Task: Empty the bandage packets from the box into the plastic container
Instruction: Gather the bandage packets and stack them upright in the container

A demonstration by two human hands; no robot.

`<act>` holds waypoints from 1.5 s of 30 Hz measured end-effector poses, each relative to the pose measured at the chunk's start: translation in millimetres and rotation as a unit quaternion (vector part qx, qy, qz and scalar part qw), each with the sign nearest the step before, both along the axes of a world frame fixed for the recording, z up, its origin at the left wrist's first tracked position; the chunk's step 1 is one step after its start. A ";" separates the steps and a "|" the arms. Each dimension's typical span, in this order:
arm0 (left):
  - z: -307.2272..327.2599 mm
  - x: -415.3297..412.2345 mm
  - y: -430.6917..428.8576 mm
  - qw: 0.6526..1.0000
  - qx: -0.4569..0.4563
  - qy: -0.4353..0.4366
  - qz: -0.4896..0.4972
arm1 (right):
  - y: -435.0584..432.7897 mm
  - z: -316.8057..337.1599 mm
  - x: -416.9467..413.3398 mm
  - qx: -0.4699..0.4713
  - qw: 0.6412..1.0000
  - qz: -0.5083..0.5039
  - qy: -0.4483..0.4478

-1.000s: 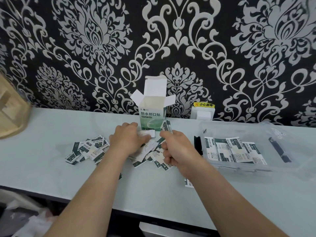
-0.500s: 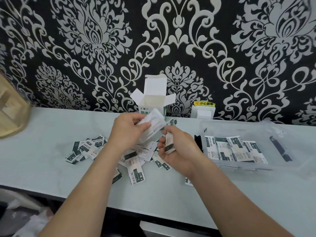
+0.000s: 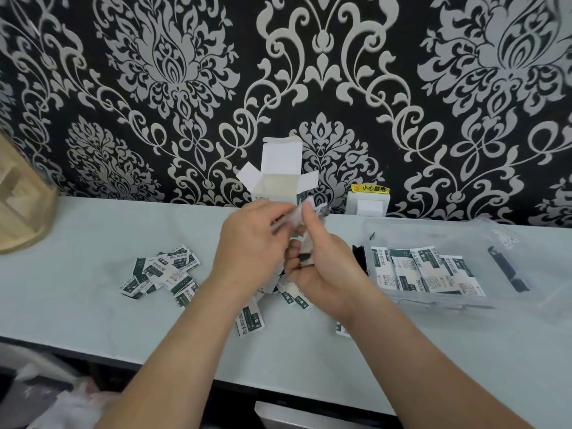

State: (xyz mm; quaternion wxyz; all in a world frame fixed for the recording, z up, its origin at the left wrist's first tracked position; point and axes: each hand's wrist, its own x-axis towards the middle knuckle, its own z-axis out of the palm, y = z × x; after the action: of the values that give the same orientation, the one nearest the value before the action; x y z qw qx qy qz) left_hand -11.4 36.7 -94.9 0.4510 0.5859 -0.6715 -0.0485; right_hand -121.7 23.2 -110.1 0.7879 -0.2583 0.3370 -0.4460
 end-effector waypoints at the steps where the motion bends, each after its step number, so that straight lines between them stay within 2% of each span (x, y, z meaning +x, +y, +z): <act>1: -1.3 -3.5 0.4 0.997 -0.033 -0.067 -0.010 | 0.9 0.8 0.5 -0.004 1.000 0.018 -0.016; 3: 0.6 -7.7 2.2 0.995 -0.005 -0.092 -0.040 | 1.9 3.0 -0.4 -0.005 0.999 0.029 -0.023; 6: 14.7 -0.8 8.2 0.978 0.162 0.018 -0.129 | -0.9 4.5 -5.5 0.026 1.000 -0.014 0.003; 8: 22.6 9.3 13.0 0.962 0.217 0.037 -0.160 | -2.4 5.4 -9.0 0.025 0.999 -0.003 0.032; 10: 27.8 12.0 18.2 0.959 0.227 -0.051 -0.160 | -0.5 6.6 -9.0 0.002 0.997 0.028 0.078; 12: 23.7 6.3 19.1 0.950 0.226 -0.139 -0.164 | 1.4 4.2 -6.6 -0.047 0.983 0.063 0.168; 15: 9.4 3.6 13.1 0.940 0.252 -0.152 -0.173 | 5.2 1.4 -2.6 -0.108 0.955 0.099 0.257; 19: 3.9 11.0 5.7 0.956 0.244 -0.098 -0.129 | 7.8 5.0 -2.6 -0.136 0.950 0.100 0.262; 22: 9.8 10.5 7.6 0.955 0.243 -0.080 -0.151 | 10.6 8.4 -1.6 -0.163 0.943 0.081 0.278; 26: 26.4 28.6 14.5 0.933 0.274 0.060 -0.227 | 12.3 16.0 -7.6 -0.164 0.946 0.090 0.264; 29: 35.2 38.0 16.4 0.935 0.219 0.155 -0.234 | 12.4 23.7 -15.3 -0.139 0.958 0.153 0.198; 34: 28.6 12.8 11.4 0.940 0.194 0.214 -0.180 | 14.0 32.8 -27.7 -0.106 0.960 0.240 0.096; 36: 26.3 7.0 8.1 0.932 0.188 0.259 -0.168 | 15.6 39.6 -33.2 -0.112 0.961 0.216 0.130; 37: 26.8 5.5 6.2 0.928 0.183 0.280 -0.162 | 16.6 43.6 -36.3 -0.131 0.957 0.190 0.176; 39: 28.3 4.3 2.3 0.923 0.169 0.318 -0.136 | 21.8 53.0 -44.1 -0.195 0.922 0.119 0.312; 40: 28.6 3.7 0.4 0.922 0.164 0.329 -0.120 | 25.0 57.2 -47.5 -0.254 0.879 0.080 0.395; 41: 29.2 1.3 -1.0 0.923 0.159 0.333 -0.107 | 27.9 60.4 -51.3 -0.328 0.812 0.047 0.481; 43: 30.4 -6.7 -2.2 0.929 0.160 0.322 -0.090 | 32.8 63.2 -56.1 -0.442 0.653 0.016 0.615; 44: 30.9 -11.2 -2.7 0.931 0.163 0.317 -0.083 | 33.3 63.0 -56.9 -0.465 0.607 0.015 0.645; 45: 31.6 -16.4 -3.0 0.931 0.167 0.315 -0.079 | 33.2 61.8 -58.8 -0.473 0.590 0.021 0.654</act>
State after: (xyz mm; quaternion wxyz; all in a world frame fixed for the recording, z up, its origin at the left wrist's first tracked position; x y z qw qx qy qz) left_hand -27.8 33.7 -63.3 0.5295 0.5527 -0.5212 -0.3775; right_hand -180.5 56.5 -48.3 0.1322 -0.8237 0.4980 -0.2369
